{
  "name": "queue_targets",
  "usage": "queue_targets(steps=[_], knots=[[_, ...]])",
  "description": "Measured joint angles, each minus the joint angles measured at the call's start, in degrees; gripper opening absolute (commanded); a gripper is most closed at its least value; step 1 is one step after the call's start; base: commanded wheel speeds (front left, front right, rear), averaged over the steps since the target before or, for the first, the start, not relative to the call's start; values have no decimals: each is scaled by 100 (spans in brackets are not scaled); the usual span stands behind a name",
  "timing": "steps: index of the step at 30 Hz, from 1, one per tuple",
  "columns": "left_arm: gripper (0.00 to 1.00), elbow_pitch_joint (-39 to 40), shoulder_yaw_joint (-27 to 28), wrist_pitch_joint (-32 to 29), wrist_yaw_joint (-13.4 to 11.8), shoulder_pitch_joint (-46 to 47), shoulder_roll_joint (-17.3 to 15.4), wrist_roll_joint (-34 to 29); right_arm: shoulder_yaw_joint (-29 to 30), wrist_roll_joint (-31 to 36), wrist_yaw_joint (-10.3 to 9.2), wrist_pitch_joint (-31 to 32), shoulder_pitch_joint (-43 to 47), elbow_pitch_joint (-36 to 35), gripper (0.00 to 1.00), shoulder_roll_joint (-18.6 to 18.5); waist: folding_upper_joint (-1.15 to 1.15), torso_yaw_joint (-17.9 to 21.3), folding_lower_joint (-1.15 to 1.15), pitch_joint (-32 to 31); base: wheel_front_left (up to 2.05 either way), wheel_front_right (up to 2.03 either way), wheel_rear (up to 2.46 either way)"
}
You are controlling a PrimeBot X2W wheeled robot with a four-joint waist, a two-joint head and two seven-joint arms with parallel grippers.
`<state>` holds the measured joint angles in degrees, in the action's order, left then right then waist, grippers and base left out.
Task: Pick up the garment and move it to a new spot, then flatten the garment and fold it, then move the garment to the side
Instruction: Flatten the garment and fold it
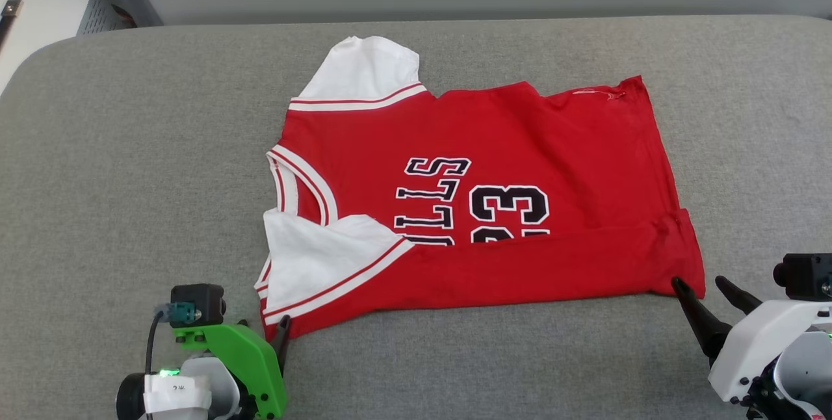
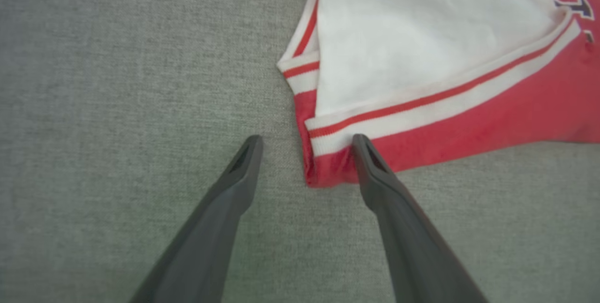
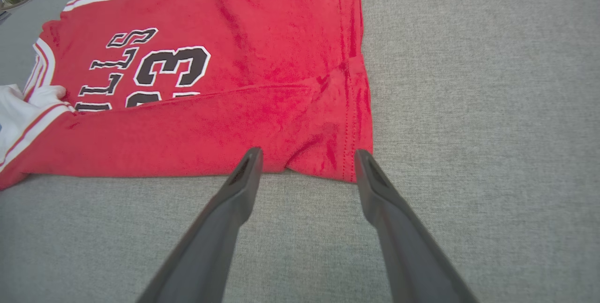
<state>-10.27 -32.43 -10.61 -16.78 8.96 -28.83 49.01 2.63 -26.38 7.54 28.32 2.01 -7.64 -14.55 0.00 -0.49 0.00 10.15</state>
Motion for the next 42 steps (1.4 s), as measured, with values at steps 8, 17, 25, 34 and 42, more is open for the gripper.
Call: queue_targets(steps=[8,17,25,34,42], knots=[[49,-402,-13,120,138,134,19,-24,-63,0,0,-35,-8,-10,100,-1,0,126,0,212,0,0,0],[0,-561,-53,119,401,217,143,60,-52,112,0,-53,-16,66,100,-118,0,68,0,84,0,0,0],[0,102,-82,245,432,177,97,35,182,438,0,275,-215,409,100,-175,0,-169,0,-84,0,0,0],[0,1101,-77,190,232,180,-110,-82,615,925,0,604,-684,1054,100,241,0,-415,0,37,0,0,0],[0,1334,-137,172,191,193,-153,-172,837,1198,0,638,-923,1501,100,427,0,-527,0,266,0,0,0]])
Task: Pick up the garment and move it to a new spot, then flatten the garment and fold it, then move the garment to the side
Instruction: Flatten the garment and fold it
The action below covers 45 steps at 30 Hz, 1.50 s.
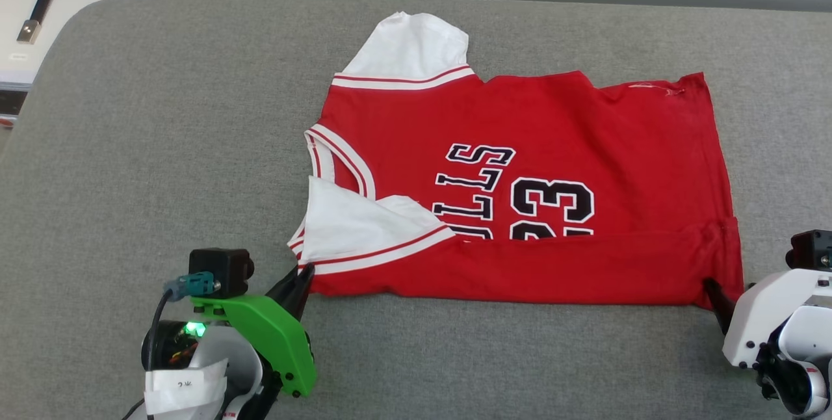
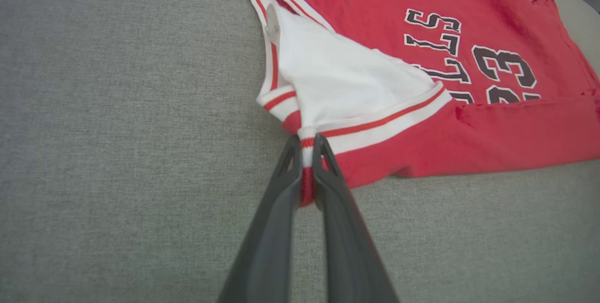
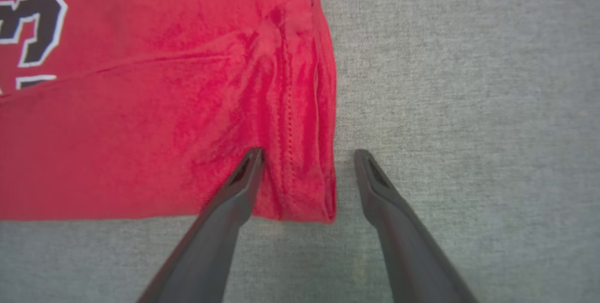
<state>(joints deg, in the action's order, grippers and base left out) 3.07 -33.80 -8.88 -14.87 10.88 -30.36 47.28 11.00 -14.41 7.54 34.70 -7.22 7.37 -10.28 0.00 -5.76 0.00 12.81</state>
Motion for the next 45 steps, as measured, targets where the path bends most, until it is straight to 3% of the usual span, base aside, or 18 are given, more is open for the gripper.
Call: queue_targets(steps=[2,3,5,6,7,23,38,45], knots=[[0,3,-15,1,3,2,0,-2,7,8,0,0,-46,34,100,25,0,-16,0,44,0,0,0],[0,-4,-25,1,8,4,0,-2,9,8,0,2,-60,59,85,35,0,-22,0,63,0,0,0],[0,-24,-43,1,27,5,-4,-3,31,7,-1,12,-74,121,25,56,0,-26,0,88,0,0,0],[0,-37,-46,1,32,5,-5,-3,58,8,-1,11,-91,144,5,71,0,-22,0,91,0,0,0],[0,-64,-58,0,38,7,-15,-5,74,8,-1,11,-108,168,0,80,0,-16,0,90,0,0,0],[0,-452,-121,-53,76,-264,-166,76,11,-313,0,59,201,189,0,-9,0,112,0,-504,0,0,0],[0,-260,-276,-336,-26,-978,-334,309,341,-608,1,942,1445,-1049,0,9,0,157,0,-1068,0,0,0],[0,-454,-375,-402,-33,-1027,-279,331,364,-654,0,1085,1660,-1104,0,116,0,171,0,-975,0,0,0]])
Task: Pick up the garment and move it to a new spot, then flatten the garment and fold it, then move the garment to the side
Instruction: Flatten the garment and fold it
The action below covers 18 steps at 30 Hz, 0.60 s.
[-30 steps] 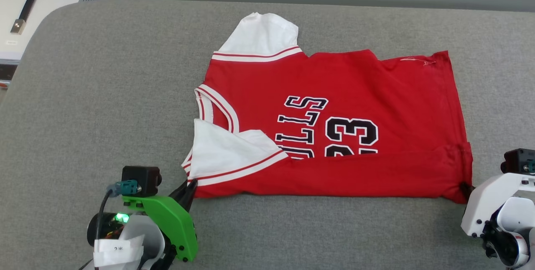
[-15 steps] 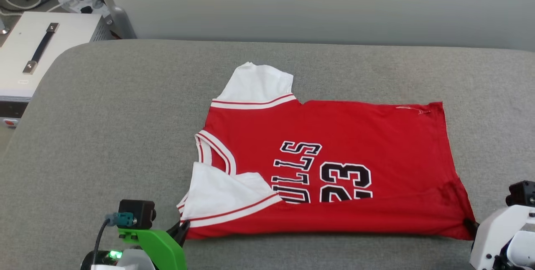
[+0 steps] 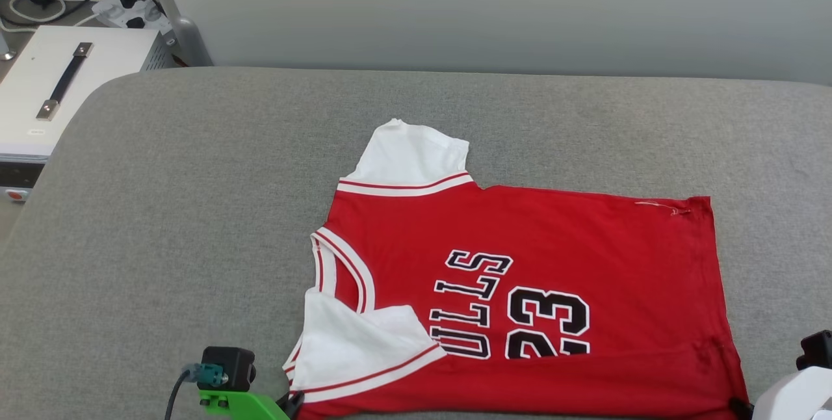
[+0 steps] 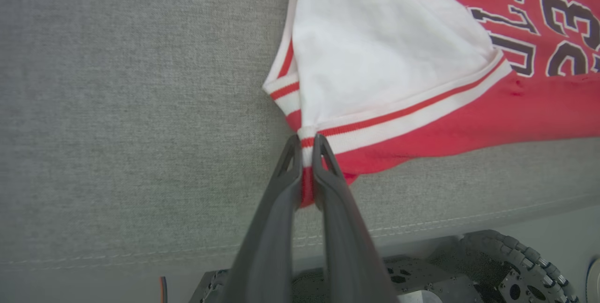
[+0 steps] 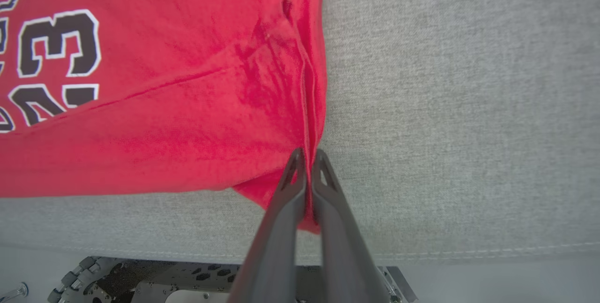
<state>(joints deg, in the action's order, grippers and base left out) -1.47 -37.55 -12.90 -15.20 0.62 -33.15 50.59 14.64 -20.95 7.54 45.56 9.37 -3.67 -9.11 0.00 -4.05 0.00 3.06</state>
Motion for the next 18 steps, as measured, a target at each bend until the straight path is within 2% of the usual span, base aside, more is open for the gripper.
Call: queue_targets(steps=[14,15,16,17,18], knots=[[0,-709,-108,176,254,179,271,-1,-129,-2,1,-232,-118,515,0,23,0,-10,0,367,0,0,0],[21,-730,-108,177,270,185,282,-1,-132,-2,1,-241,-124,535,0,15,0,-13,0,365,0,0,0],[47,-755,-108,185,286,193,291,-2,-133,-2,1,-248,-128,549,9,5,0,-16,0,358,0,0,0],[100,-776,-109,209,287,202,299,-2,-136,-2,1,-271,-130,558,100,-1,0,-18,0,349,0,0,0],[100,-799,-104,241,287,214,310,-2,-135,-2,1,-300,-131,575,100,-4,0,-20,0,333,0,0,0]])
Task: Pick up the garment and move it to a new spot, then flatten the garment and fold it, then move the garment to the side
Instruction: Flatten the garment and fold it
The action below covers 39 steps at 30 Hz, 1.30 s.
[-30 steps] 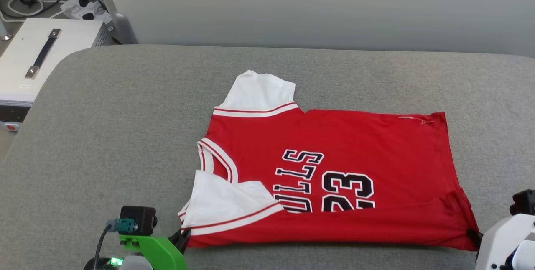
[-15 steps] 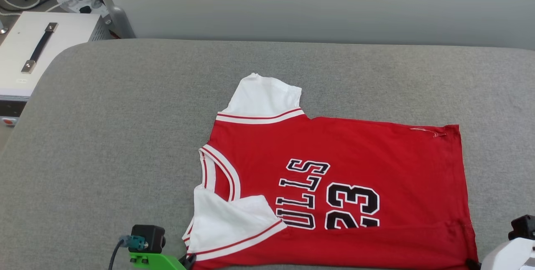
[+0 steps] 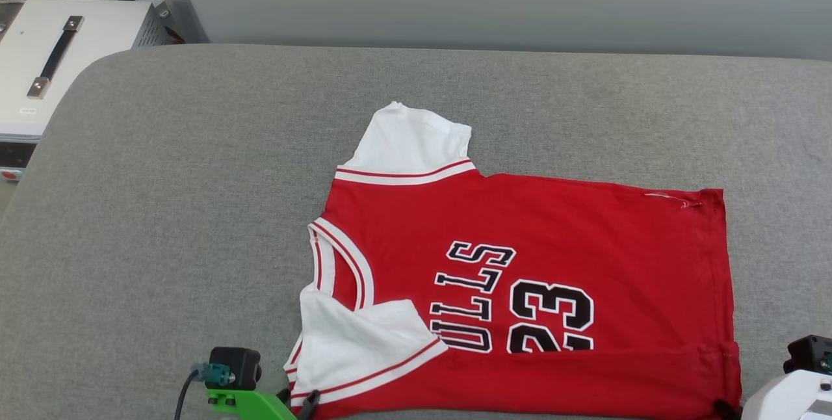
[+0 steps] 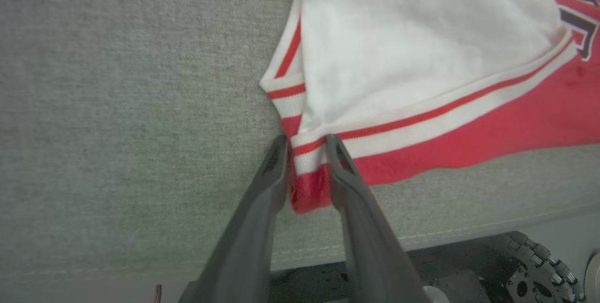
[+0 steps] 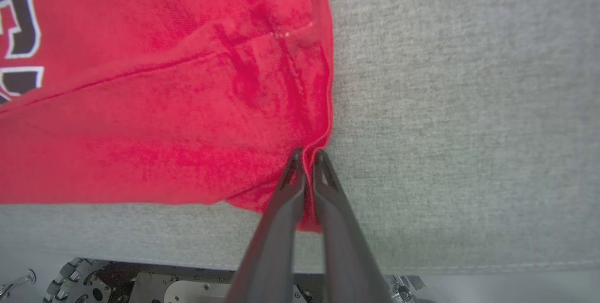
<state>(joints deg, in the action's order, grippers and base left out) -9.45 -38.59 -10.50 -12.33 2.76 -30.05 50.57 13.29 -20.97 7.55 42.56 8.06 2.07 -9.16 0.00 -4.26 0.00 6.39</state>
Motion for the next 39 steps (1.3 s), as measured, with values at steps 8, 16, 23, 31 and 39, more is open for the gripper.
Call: queue_targets(steps=[8,16,23,31,39], knots=[[100,55,99,392,-1,67,35,-80,51,-1,-1,-543,-122,-130,100,-100,0,4,0,-223,0,0,0],[100,647,500,1519,1,408,136,-350,-428,-304,-1,-2013,-381,-599,100,-512,0,84,0,-469,0,0,0],[100,783,571,2361,192,566,194,-903,-758,-343,-1,-3506,-468,-683,100,-644,0,186,0,-542,0,0,0],[100,1080,1357,2517,511,460,756,-1862,-1157,-132,-1,-4757,-452,-664,100,-589,0,245,0,-496,0,0,0],[100,1189,2524,2517,1273,-167,1680,-2911,-1190,100,-1,-5459,-433,-489,100,-331,0,259,0,-448,0,0,0]])
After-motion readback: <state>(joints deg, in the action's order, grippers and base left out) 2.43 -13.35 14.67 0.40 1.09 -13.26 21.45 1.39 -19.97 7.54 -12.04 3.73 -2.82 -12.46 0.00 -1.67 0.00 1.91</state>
